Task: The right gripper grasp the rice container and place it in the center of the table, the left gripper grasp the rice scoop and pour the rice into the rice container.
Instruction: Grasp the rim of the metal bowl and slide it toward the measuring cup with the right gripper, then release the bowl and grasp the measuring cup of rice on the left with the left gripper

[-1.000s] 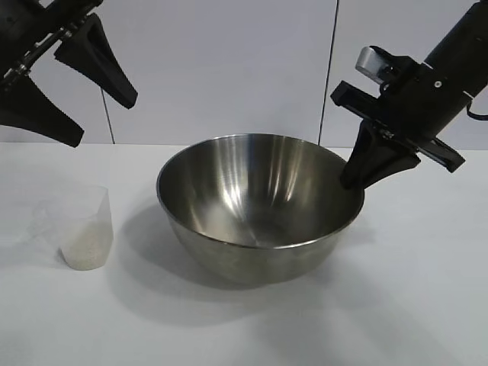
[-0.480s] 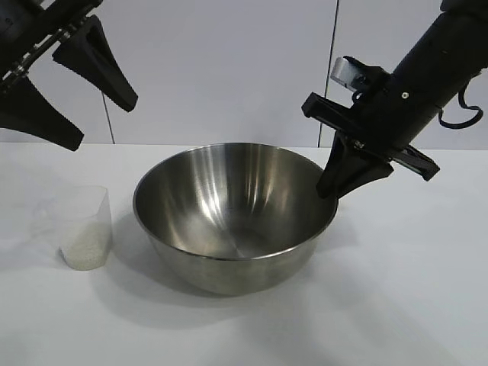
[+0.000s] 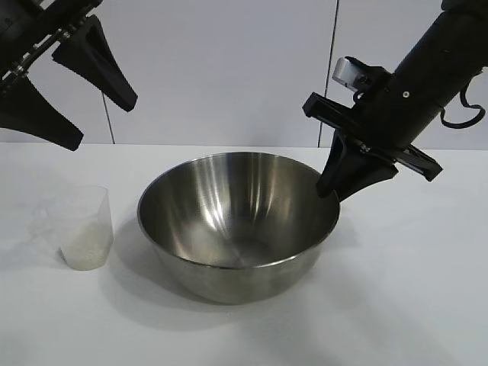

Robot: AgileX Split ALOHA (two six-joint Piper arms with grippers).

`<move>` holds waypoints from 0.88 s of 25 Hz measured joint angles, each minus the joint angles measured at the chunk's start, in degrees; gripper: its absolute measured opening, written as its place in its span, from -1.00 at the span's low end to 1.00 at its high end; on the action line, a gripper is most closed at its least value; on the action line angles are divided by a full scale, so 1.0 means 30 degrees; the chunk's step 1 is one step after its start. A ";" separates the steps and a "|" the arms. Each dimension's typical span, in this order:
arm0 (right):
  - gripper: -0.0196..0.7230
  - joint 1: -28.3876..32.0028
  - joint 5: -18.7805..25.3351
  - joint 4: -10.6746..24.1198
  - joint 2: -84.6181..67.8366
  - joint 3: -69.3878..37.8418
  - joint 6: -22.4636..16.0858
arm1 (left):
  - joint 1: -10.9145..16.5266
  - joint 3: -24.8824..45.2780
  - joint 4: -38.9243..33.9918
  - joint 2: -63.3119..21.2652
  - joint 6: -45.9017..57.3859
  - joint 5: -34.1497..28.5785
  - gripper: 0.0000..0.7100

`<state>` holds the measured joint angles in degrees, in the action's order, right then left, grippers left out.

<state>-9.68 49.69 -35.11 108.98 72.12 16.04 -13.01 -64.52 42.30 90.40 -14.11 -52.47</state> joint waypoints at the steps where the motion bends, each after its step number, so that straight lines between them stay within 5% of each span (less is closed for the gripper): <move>1: -0.16 0.0000 0.0000 -0.0022 0.0000 0.0000 -0.0101 | 0.0000 0.0000 0.0000 0.0000 0.0000 0.0000 0.45; 3: 0.09 0.0000 0.0040 0.0005 0.0000 0.0000 -0.0389 | 0.0000 0.0000 0.0000 0.0000 0.0000 0.0000 0.45; 6: 0.23 0.0000 0.0204 0.0558 -0.0019 0.0000 -0.0866 | 0.0000 0.0000 0.0000 0.0000 0.0000 0.0000 0.45; 12: 0.26 0.0149 0.0517 0.2803 -0.0467 0.0000 -0.2311 | 0.0000 0.0000 0.0000 0.0000 0.0000 0.0000 0.45; 22: 0.27 0.2155 0.3610 0.3825 -0.2328 0.2272 -0.2755 | 0.0000 0.0000 0.0000 0.0000 0.0000 0.0021 0.45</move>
<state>-3.21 60.52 -23.64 102.00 78.94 7.78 -13.01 -64.52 42.30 90.40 -14.11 -52.41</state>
